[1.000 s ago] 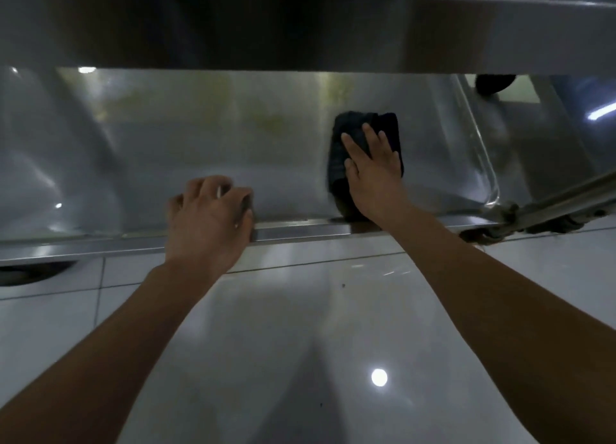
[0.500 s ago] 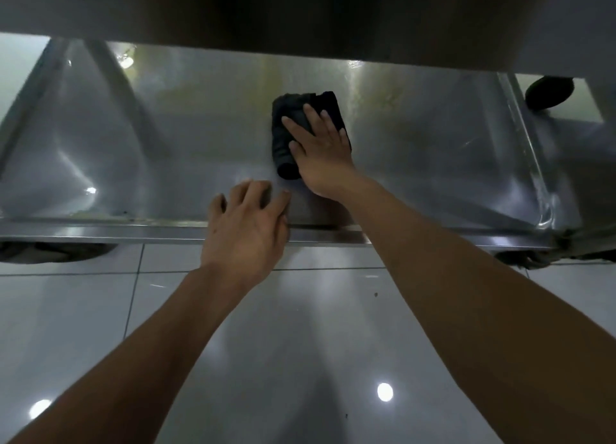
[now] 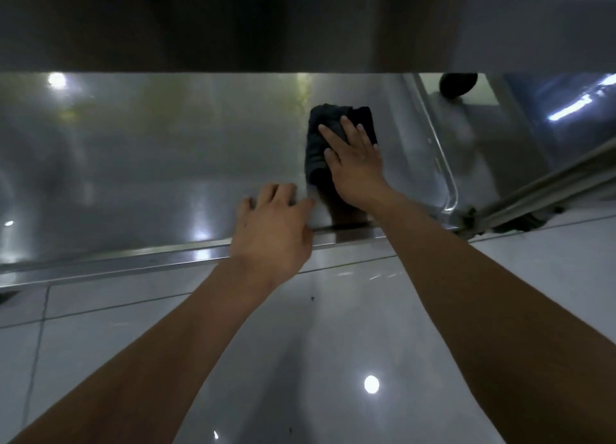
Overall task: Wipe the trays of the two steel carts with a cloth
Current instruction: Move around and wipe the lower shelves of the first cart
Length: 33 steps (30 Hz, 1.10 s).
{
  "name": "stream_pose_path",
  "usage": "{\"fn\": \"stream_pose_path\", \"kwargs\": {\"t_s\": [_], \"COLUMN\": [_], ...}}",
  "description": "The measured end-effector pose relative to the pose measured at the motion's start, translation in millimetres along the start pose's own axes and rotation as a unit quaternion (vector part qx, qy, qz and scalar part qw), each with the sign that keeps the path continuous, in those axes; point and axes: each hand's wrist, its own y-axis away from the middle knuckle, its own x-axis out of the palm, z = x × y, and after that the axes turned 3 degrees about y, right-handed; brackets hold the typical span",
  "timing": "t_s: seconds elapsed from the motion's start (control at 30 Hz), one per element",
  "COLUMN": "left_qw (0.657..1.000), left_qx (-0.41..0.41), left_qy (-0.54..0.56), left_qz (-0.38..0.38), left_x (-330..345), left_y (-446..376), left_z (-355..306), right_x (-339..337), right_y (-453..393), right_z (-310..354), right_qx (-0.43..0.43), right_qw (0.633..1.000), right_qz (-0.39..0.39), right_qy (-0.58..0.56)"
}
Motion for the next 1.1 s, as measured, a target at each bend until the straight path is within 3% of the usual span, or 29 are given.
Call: {"fn": "stream_pose_path", "kwargs": {"t_s": [0.2, 0.33, 0.67, 0.87, 1.1], "left_qw": [0.999, 1.000, 0.999, 0.999, 0.995], "left_qx": [-0.031, -0.020, -0.006, 0.045, -0.045], "left_qy": [-0.010, -0.010, -0.036, 0.013, 0.006], "left_qz": [-0.013, -0.017, 0.002, -0.025, -0.088], "left_x": [8, 8, 10, 5, -13], "left_y": [-9, -9, -11, -4, 30], "left_z": [-16, -19, -17, 11, 86], "right_x": [-28, -34, -25, -16, -2], "right_y": [8, 13, 18, 18, 0], "right_z": [-98, -120, -83, -43, 21], "right_qx": [0.086, 0.110, 0.099, 0.062, 0.043], "right_qw": [0.995, 0.991, 0.993, 0.997, 0.999], "right_qz": [-0.050, -0.075, -0.058, -0.028, -0.006], "right_qy": [0.007, 0.001, -0.027, -0.029, -0.002]}}
